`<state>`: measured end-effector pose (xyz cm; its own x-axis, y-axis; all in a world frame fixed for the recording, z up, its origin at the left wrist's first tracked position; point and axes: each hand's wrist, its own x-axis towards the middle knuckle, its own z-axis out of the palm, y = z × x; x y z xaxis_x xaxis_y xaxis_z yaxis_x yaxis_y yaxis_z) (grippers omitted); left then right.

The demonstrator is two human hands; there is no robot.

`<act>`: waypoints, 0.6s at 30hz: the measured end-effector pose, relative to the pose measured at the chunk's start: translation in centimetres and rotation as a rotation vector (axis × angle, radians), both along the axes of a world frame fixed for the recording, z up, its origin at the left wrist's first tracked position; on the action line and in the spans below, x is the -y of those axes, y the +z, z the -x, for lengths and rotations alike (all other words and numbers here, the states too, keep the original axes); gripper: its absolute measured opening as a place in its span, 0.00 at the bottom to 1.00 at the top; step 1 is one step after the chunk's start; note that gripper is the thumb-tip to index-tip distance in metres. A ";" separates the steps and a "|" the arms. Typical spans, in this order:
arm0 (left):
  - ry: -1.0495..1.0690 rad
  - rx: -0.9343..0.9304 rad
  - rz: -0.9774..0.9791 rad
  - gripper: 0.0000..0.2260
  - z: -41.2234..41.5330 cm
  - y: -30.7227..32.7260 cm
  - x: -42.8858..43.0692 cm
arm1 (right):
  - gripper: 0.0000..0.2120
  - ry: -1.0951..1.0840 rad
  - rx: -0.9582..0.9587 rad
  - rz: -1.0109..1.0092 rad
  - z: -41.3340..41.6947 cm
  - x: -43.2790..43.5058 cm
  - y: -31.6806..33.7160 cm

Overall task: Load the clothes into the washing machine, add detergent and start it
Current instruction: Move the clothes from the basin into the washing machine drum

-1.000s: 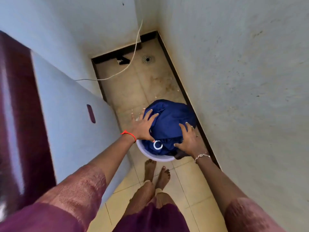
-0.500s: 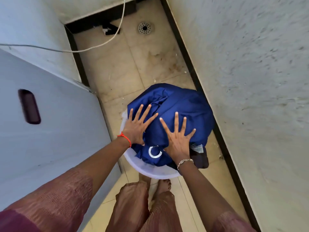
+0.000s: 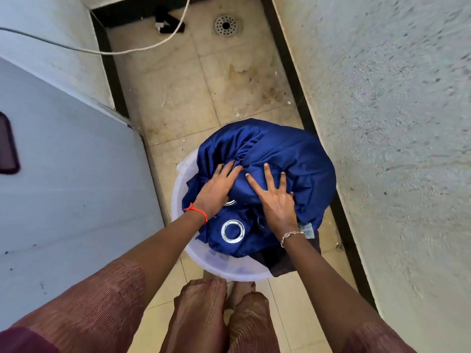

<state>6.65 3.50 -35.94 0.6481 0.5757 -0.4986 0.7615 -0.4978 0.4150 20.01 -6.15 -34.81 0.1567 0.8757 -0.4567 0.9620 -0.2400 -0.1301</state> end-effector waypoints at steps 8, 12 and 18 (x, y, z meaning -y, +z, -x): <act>0.194 0.256 0.056 0.27 -0.1 8.8 -0.7 | 0.36 -0.222 -0.171 -0.222 -0.1 -0.9 8.0; 0.277 0.378 0.053 0.27 -0.9 15.4 -0.7 | 0.33 -0.282 -0.257 -0.320 -1.2 -1.2 14.1; 0.364 0.467 0.037 0.27 -0.8 22.7 -0.6 | 0.32 -0.338 -0.294 -0.414 -1.5 -1.0 21.8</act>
<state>7.48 4.08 -13.22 0.5681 0.7896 -0.2319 0.6130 -0.2180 0.7594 21.47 -5.20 -12.99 0.3757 0.9136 -0.1556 0.7512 -0.3985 -0.5262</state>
